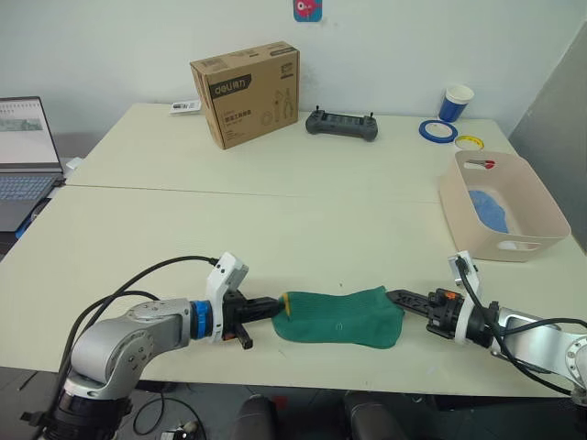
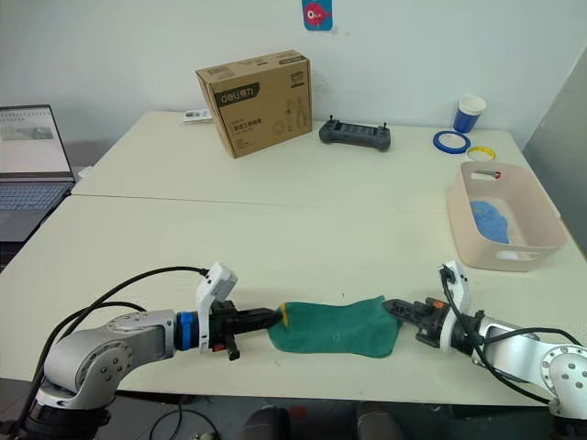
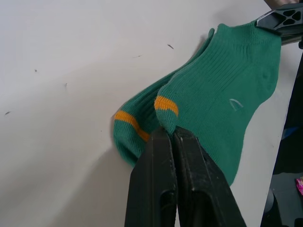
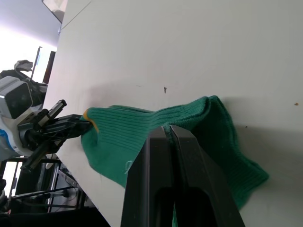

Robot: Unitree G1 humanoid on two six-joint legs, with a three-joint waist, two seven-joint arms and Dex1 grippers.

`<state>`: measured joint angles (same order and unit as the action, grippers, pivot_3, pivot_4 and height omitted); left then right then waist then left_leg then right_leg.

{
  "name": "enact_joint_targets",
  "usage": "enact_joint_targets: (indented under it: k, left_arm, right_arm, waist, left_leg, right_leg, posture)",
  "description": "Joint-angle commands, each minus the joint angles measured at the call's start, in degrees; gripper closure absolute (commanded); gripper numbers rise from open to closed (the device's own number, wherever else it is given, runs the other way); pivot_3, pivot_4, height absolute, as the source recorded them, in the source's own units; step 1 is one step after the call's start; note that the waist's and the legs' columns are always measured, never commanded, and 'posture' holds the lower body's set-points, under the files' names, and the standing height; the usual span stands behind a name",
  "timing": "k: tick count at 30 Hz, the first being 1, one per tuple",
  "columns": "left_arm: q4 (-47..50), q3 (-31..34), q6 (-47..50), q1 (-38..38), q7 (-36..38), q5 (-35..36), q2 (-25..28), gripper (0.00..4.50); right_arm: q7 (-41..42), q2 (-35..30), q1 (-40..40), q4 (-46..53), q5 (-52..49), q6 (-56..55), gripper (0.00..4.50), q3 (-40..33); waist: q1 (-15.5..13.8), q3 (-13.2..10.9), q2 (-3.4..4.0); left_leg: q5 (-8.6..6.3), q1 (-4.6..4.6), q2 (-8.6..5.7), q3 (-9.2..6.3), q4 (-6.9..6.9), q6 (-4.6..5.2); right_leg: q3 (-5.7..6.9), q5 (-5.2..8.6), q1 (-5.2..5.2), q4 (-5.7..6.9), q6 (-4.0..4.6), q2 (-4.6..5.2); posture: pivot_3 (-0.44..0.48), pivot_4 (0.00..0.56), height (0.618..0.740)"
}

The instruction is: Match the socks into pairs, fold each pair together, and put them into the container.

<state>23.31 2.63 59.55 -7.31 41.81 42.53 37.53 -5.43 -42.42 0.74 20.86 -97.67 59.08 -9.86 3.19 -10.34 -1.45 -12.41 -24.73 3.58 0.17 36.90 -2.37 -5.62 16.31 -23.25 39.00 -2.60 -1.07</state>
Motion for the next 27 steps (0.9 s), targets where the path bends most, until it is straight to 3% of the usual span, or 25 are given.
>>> enact_joint_targets:
  k: [1, 13, 14, 18, 24, 25, 26, 27]
  left_arm:
    - [1.4, 0.0, -1.2, -0.1, -0.2, -0.1, 0.1, 4.48]
    - [0.7, -1.4, -2.6, 0.3, -0.1, -1.7, -0.3, 4.48]
    - [0.7, -1.7, -2.6, 0.3, 0.1, -1.8, -0.3, 4.5]
    - [1.4, -1.1, -3.1, 0.8, 1.7, -1.2, 0.8, 3.53]
    - [-1.1, 1.4, -4.9, 0.4, 4.0, -2.2, 4.3, 1.5]
    - [-1.5, 2.5, -7.8, -0.2, 5.6, -3.0, 5.4, 1.22]
    - [-1.4, 2.7, -13.5, -0.7, 7.6, -5.4, 6.3, 0.9]
    - [-1.5, 2.7, -17.8, -1.0, 9.1, -7.2, 6.9, 0.9]
  right_arm:
    - [1.3, -0.6, 0.1, 0.0, 1.0, -0.3, 4.5, -0.4]
    - [2.5, 0.1, 0.1, -0.3, 6.2, 0.2, 4.5, 0.2]
    - [2.6, 0.2, 0.3, -0.5, 6.4, 0.2, 4.27, 0.2]
    - [4.1, -1.8, 0.6, -1.0, 6.3, 0.8, 3.16, -1.8]
    - [10.7, -5.5, 2.7, -1.3, 8.8, 1.3, 0.92, -3.8]
    - [15.5, -7.7, 3.8, 1.1, 14.0, -0.3, 0.58, -3.1]
    - [20.4, -10.0, 5.0, 3.9, 19.5, -2.0, 0.56, -1.4]
    - [24.3, -11.6, 5.8, 5.9, 23.7, -3.4, 0.56, -0.1]
  waist:
    - [0.0, 0.0, 0.0]
    - [0.0, 0.0, 0.0]
    - [0.0, 0.0, 0.0]
    - [0.0, 0.0, 0.0]
    - [0.0, 0.0, 0.0]
    - [0.0, 0.0, 0.0]
    - [0.0, 0.0, 0.03]
    - [-0.1, 0.0, 0.05]
  left_leg:
    - [0.0, 0.0, 0.0, 0.0, 0.0, 0.0]
    - [0.0, 0.0, 0.0, 0.01, 0.0, 0.0]
    - [0.0, 0.0, 0.0, 0.01, 0.0, 0.0]
    - [0.0, 0.0, 0.0, 0.01, 0.0, 0.0]
    - [0.0, 0.01, 0.0, 0.01, 0.01, 0.0]
    - [0.0, 0.02, 0.01, 0.0, 0.01, 0.0]
    - [0.0, 0.02, 0.01, 0.0, 0.01, 0.0]
    - [0.0, 0.01, -0.02, 0.02, 0.02, 0.0]
  right_leg:
    - [-0.01, 0.0, 0.0, 0.0, 0.0, 0.0]
    - [-0.01, 0.0, 0.0, 0.0, 0.0, 0.0]
    - [-0.01, 0.0, 0.0, 0.0, 0.0, 0.0]
    - [-0.01, 0.0, 0.0, 0.0, 0.0, 0.0]
    - [0.0, -0.01, -0.01, 0.01, 0.0, -0.01]
    - [0.0, -0.01, -0.01, 0.01, 0.01, -0.02]
    - [0.0, -0.01, 0.0, 0.01, 0.01, -0.02]
    - [0.0, -0.01, -0.02, 0.01, 0.01, 0.0]
  posture:
    - [0.0, 0.15, 0.74]
    - [0.0, 0.15, 0.74]
    - [0.0, 0.15, 0.74]
    - [0.0, 0.15, 0.74]
    - [0.0, 0.15, 0.74]
    - [0.0, 0.15, 0.74]
    - [0.0, 0.15, 0.74]
    - [0.0, 0.15, 0.74]
